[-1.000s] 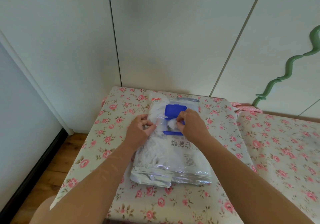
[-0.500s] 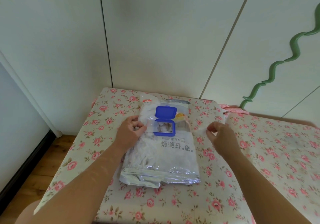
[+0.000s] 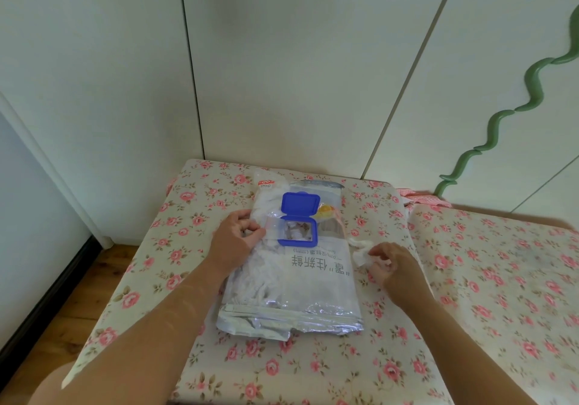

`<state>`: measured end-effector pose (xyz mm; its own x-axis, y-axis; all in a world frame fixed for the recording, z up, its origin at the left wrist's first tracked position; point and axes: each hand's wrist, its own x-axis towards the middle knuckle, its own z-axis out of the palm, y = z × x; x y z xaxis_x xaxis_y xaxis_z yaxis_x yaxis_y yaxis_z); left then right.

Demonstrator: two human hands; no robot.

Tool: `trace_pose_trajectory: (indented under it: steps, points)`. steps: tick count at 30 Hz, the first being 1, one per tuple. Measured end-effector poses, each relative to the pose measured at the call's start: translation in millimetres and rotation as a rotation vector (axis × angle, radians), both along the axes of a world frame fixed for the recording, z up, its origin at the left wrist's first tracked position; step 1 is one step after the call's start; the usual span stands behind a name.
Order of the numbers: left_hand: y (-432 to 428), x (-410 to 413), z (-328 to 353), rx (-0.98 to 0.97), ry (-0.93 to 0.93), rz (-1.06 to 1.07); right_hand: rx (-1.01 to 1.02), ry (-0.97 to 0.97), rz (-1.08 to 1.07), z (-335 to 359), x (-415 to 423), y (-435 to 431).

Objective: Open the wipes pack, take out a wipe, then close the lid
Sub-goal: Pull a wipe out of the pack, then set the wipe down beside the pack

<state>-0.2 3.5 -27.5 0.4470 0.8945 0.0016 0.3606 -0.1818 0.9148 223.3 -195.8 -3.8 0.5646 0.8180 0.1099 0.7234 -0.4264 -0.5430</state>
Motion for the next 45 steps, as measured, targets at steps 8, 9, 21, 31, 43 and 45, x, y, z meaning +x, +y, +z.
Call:
trace_pose_trajectory:
  steps: [8,9,21,31,43,45]
  points:
    - [-0.6,1.2,2.4,-0.032,-0.007,0.009,0.345,0.272,-0.345,-9.8,-3.4,-8.5]
    - [0.2,1.6,3.4,-0.042,0.0,0.013,0.334,0.273,-0.363,-13.8,-4.2,-9.7]
    - [-14.2,10.9,24.2,0.146,-0.101,0.022,0.276,0.143,-0.33,-27.1,-11.7,-10.3]
    - [-33.6,21.7,9.9,0.536,0.329,-0.506,0.262,0.115,-0.322,-26.1,-12.7,-10.8]
    - [-34.2,24.1,-1.1,0.495,0.434,-0.506,0.259,0.1,-0.326,-25.3,-12.6,-9.8]
    - [-34.8,23.3,5.4,0.465,0.306,-0.496,0.284,0.137,-0.341,-23.2,-12.5,-10.3]
